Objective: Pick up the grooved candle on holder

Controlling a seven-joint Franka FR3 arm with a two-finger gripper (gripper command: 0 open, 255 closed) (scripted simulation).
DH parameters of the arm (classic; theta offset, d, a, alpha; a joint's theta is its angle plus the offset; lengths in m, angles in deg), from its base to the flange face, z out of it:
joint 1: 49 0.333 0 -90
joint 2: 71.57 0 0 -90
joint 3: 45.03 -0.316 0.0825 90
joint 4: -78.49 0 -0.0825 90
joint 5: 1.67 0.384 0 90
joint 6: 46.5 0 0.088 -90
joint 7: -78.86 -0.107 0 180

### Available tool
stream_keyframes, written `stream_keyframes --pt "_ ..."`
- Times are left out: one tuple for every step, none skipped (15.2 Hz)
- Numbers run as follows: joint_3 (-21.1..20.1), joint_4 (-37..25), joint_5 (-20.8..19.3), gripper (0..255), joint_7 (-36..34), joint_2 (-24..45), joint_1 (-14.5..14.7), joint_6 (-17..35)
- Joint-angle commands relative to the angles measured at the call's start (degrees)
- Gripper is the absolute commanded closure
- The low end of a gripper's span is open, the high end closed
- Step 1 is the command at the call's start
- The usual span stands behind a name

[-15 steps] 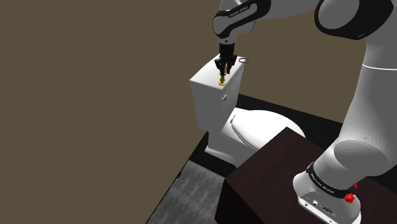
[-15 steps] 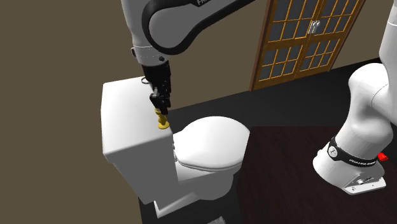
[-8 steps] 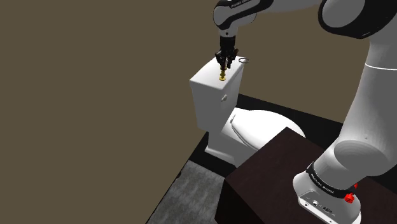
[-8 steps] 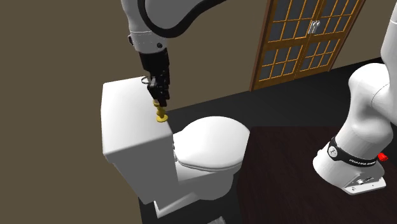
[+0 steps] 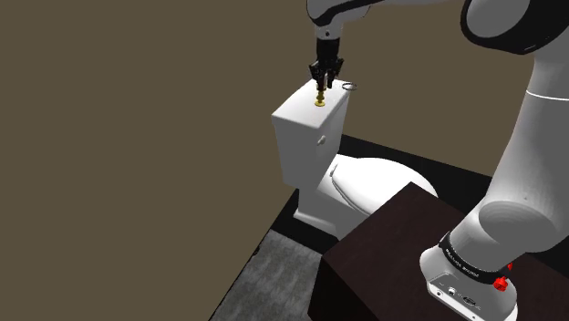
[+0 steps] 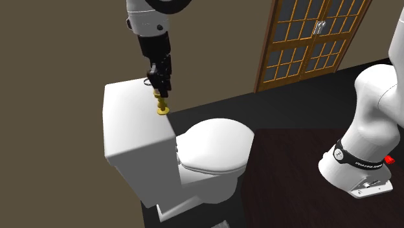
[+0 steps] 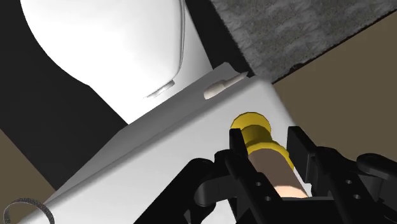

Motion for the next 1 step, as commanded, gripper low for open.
stream_keyframes --pt "0.00 -0.28 -0.01 255 -0.01 -0.12 0.01 -0.44"
